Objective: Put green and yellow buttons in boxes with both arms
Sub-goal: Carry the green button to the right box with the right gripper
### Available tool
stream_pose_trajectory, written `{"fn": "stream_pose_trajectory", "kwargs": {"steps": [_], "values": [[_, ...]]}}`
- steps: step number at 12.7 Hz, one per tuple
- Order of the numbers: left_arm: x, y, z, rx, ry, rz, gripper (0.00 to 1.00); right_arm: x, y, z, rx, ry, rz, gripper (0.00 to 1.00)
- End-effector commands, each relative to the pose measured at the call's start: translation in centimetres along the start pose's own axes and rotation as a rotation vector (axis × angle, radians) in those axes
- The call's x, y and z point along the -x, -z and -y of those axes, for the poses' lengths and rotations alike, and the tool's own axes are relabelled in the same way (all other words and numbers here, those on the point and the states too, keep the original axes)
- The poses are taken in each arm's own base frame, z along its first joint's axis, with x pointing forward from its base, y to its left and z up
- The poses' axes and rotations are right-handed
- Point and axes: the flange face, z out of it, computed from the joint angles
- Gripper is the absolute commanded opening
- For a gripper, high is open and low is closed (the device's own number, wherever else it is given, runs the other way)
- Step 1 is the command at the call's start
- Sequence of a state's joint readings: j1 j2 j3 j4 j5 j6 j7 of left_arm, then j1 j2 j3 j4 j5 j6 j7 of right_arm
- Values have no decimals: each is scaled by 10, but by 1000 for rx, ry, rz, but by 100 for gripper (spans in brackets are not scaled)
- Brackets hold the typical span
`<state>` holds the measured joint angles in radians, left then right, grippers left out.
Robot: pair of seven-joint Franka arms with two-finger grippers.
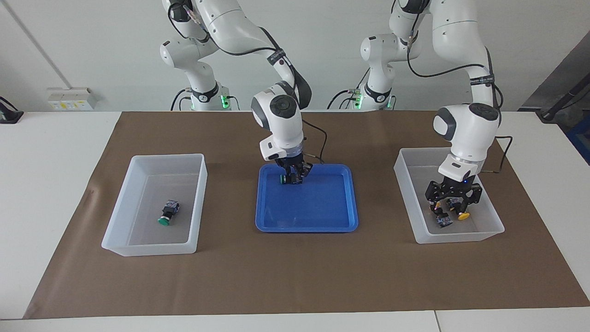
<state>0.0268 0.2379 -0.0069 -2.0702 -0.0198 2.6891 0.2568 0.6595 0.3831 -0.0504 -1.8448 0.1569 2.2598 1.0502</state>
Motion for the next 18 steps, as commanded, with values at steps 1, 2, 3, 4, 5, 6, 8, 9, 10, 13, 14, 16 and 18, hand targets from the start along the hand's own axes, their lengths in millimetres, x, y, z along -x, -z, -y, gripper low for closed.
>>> {"fn": "stream_pose_trajectory", "kwargs": {"steps": [1,2,3,4,5,6,8,9,10,13,14,16,18], "values": [[-6,47,-10,11,-29,26,100,-4,2,1,11,-45,16,100],[-8,65,-26,27,-50,56,100,-1,3,1,15,-118,18,100],[-9,86,-34,40,-59,87,100,-1,0,-1,10,-179,14,100],[-7,107,-43,52,-74,121,100,2,-3,-2,16,-197,17,100],[-5,129,-51,60,-78,143,100,1,-5,-2,18,-199,17,100],[-4,151,-62,64,-64,152,100,-6,-5,-2,-5,-201,5,100],[-12,184,-87,73,-65,187,100,-8,-18,1,-31,-206,-10,99],[-25,206,-90,76,-72,201,100,-4,-26,-7,-15,-198,-5,96],[-37,228,-92,80,-80,219,100,-3,-29,-10,-10,-188,-4,86],[-74,272,-86,85,-85,277,100,-3,-28,-10,-7,-146,-3,1],[-81,277,-80,87,-78,291,100,-5,-25,-8,-12,-150,-2,0],[-80,280,-75,94,-70,315,100,-13,-8,-10,-21,-161,8,0],[-63,282,-78,96,-59,340,100,-25,26,-21,-28,-110,13,0]]}}
